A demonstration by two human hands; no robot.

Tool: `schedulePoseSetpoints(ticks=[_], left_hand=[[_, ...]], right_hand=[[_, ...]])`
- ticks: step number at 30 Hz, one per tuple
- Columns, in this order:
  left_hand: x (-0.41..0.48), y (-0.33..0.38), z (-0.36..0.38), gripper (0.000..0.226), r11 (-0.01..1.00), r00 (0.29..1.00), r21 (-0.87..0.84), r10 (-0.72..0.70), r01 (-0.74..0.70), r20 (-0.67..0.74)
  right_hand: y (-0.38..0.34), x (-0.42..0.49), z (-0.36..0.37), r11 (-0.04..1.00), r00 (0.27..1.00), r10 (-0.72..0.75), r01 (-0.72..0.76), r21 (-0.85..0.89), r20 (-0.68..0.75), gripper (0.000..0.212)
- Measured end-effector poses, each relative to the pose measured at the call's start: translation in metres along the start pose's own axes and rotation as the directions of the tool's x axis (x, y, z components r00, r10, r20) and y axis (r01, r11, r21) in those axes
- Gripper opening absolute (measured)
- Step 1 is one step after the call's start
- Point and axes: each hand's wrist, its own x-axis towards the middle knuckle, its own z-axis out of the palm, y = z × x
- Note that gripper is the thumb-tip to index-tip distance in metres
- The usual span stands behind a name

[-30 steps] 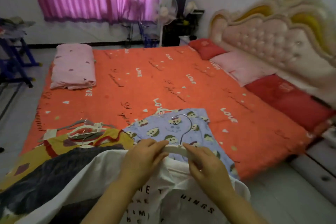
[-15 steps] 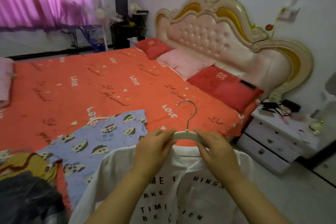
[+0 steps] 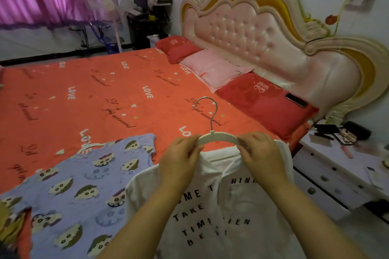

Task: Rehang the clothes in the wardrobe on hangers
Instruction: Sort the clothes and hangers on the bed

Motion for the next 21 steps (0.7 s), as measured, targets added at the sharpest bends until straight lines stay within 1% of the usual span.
schedulePoseSetpoints(ticks=[3, 6, 8, 12, 15, 18, 21], left_hand=[[0.043, -0.019, 0.024, 0.027, 0.999, 0.999, -0.012, -0.037, 0.037, -0.009], [0.081, -0.031, 0.042, 0.027, 0.997, 0.998, -0.033, -0.069, 0.069, 0.006], [0.106, -0.038, 0.052, 0.027, 0.997, 0.998, -0.035, -0.069, 0.069, 0.014], [0.153, -0.055, 0.07, 0.026, 0.99, 0.991, -0.049, -0.134, 0.134, 0.014], [0.19, -0.073, 0.084, 0.026, 0.986, 0.986, -0.03, -0.166, 0.165, -0.017], [0.222, -0.091, 0.097, 0.027, 0.98, 0.98, -0.009, -0.197, 0.197, -0.015], [0.258, -0.122, 0.118, 0.026, 0.967, 0.967, 0.032, -0.254, 0.254, -0.019]], right_hand=[[0.018, 0.043, 0.025, 1.0, 1.0, -0.024, 0.024, -0.014, 0.017, 0.013], [0.034, 0.084, 0.047, 0.997, 0.997, -0.059, 0.061, -0.049, 0.054, 0.017], [0.044, 0.11, 0.061, 0.997, 0.996, -0.049, 0.053, -0.048, 0.08, 0.02], [0.059, 0.158, 0.092, 0.998, 0.994, -0.053, 0.057, -0.041, 0.094, 0.017], [0.071, 0.198, 0.122, 0.997, 0.989, -0.076, 0.078, -0.012, 0.126, 0.014], [0.086, 0.228, 0.15, 0.996, 0.983, -0.087, 0.086, 0.014, 0.159, 0.013], [0.106, 0.263, 0.196, 0.993, 0.962, -0.11, 0.095, 0.069, 0.251, 0.011]])
